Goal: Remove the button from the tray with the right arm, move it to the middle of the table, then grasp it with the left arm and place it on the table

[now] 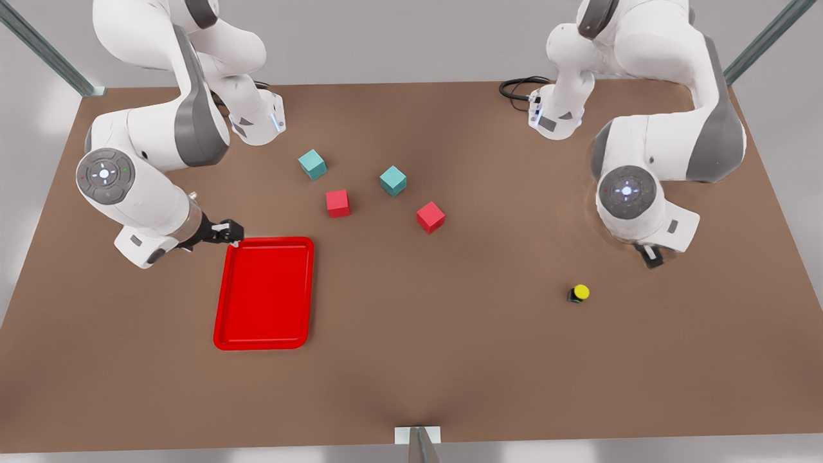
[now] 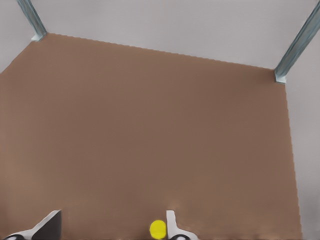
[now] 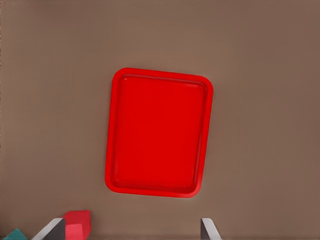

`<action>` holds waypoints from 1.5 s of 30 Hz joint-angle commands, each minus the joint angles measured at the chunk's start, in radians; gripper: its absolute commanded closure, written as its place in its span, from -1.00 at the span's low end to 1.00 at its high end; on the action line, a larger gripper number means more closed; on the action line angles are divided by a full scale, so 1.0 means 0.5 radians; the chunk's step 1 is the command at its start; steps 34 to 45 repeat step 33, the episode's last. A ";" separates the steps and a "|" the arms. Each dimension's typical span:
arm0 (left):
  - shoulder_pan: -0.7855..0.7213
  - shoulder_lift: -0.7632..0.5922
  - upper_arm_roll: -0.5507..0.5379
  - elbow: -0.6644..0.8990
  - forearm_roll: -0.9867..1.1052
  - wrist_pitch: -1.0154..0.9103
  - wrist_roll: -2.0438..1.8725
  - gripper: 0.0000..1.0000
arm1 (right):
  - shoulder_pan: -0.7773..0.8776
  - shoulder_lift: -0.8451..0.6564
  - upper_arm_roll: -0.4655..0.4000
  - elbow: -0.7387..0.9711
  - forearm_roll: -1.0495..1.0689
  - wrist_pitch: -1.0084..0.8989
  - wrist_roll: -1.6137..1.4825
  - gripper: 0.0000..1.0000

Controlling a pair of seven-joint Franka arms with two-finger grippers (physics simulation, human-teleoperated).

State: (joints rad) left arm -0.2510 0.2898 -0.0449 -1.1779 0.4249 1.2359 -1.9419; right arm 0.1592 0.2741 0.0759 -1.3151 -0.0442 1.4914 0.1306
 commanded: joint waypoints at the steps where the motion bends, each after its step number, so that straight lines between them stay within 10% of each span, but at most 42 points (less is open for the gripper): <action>1: 0.100 -0.303 0.004 -0.089 -0.509 -0.220 4.568 -1.00 | 0.001 -0.002 -0.002 0.001 0.012 0.002 -0.007 -1.00; 8: 0.134 -0.638 0.004 -0.473 -0.629 0.019 4.577 -1.00 | 0.010 0.004 0.005 -0.024 0.018 0.002 -0.034 -1.00; 45: 0.131 -0.515 -0.011 -0.464 -0.613 0.019 4.559 -1.00 | 0.013 0.001 0.008 -0.021 0.021 0.002 -0.050 -1.00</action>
